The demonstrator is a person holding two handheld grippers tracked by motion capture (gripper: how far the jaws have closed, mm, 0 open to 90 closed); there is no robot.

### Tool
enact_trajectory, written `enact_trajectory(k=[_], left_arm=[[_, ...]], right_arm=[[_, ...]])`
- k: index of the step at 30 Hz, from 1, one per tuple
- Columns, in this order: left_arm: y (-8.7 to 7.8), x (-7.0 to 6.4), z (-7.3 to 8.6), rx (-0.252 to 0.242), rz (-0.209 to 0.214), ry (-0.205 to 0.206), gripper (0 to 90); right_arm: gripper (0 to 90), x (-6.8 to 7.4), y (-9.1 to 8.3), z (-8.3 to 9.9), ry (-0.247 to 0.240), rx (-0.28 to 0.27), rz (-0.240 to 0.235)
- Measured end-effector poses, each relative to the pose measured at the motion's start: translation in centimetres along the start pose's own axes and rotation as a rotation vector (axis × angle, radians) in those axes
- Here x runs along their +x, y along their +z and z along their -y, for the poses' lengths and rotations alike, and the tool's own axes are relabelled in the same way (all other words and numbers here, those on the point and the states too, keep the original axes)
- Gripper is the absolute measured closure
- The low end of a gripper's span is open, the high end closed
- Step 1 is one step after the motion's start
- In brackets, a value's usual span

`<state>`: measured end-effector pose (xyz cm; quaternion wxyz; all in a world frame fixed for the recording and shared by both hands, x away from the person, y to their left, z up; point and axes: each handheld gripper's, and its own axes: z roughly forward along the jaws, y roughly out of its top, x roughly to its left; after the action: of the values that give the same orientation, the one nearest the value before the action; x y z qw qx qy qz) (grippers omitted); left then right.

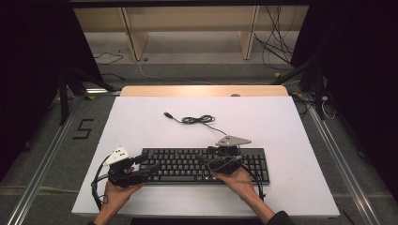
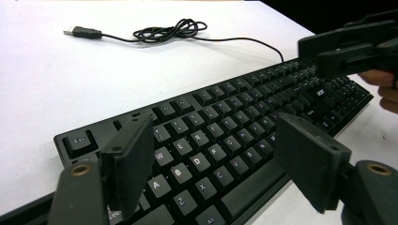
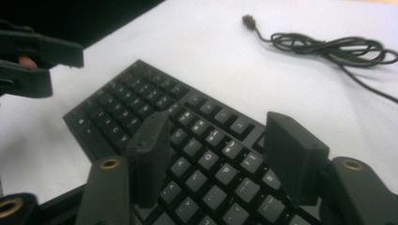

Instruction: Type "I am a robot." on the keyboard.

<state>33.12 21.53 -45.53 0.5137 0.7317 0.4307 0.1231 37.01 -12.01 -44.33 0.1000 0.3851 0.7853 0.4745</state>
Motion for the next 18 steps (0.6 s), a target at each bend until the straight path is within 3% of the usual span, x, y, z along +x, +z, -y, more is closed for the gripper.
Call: enact_trajectory(k=[7,18], left_arm=[[0.3,0.0,-0.1,0.002,0.001,-0.007,29.4],[1.1,-0.1,-0.4,0.027,0.005,-0.006,31.8]], right_arm=[[38.1,-0.2,-1.9,0.5,0.005,-0.067,-0.007],[32.7,-0.3,-3.5,1.4,0.012,-0.094,-0.010]])
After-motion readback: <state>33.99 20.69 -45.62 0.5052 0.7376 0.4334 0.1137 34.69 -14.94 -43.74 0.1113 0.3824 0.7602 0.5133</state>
